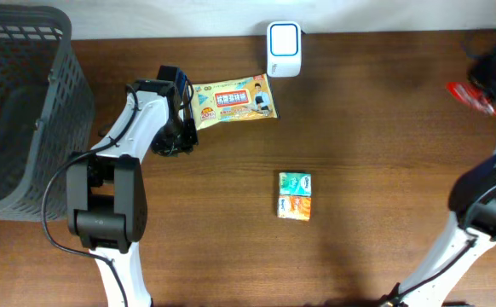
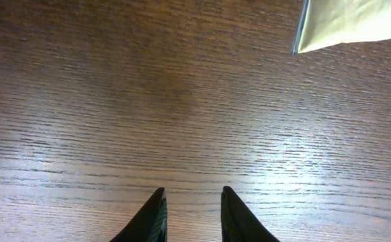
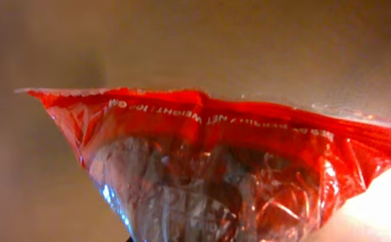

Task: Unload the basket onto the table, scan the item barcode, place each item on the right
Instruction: 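Carry the red bag right and drop it at the table's right edge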

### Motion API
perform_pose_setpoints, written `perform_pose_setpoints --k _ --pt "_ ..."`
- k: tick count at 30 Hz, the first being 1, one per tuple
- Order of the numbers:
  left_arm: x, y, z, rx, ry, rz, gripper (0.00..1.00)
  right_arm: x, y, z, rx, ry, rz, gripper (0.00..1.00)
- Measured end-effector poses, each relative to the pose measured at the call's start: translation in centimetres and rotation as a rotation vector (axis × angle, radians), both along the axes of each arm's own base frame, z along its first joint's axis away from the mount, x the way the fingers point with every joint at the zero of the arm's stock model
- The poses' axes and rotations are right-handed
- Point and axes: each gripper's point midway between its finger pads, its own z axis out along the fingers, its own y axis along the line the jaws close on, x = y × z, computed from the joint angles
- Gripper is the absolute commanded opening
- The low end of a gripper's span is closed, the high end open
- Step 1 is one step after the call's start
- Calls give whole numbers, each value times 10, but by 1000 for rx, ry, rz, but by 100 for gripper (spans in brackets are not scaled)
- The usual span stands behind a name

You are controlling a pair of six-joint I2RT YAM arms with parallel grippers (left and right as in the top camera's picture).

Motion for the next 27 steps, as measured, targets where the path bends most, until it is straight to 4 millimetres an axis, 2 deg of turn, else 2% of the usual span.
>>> perform_pose_setpoints --k 3,4,5,6,7,8,11,16,18,19,21,24,26,27 --pt "0 0 0 0 0 0 25 -32 -33 -37 56 94 -88 4" --pt "0 0 0 0 0 0 25 -44 -42 -51 76 125 -114 10" --pt "0 0 0 0 0 0 25 -52 -47 -61 92 146 -133 26" --pt "0 0 0 0 0 0 25 -60 -52 -70 104 164 -149 49" --pt "0 0 0 0 2 0 24 -67 -57 -77 118 174 -169 77" --pt "-1 0 0 1 4 0 24 -70 -61 -80 122 176 -179 99" --pt "-2 0 0 1 9 0 20 -79 -71 -81 129 174 -207 99" --pt "-4 1 4 3 19 -2 16 -91 -70 -80 186 176 -223 98" --pt "-1 0 16 3 22 -9 17 -91 -65 -67 234 139 -224 99" --pt "3 -1 26 2 15 -14 23 -87 -61 -51 252 96 -216 98" --pt "20 -3 49 -6 -43 -24 26 -81 -53 -23 270 22 -197 98" --pt "43 -7 75 -21 -138 -26 31 -71 -27 37 321 -137 -139 99" --pt "55 -11 84 -43 -189 -30 42 -67 0 71 378 -219 -87 98" --pt "57 -13 85 -52 -200 -36 55 -65 13 81 407 -240 -62 98"
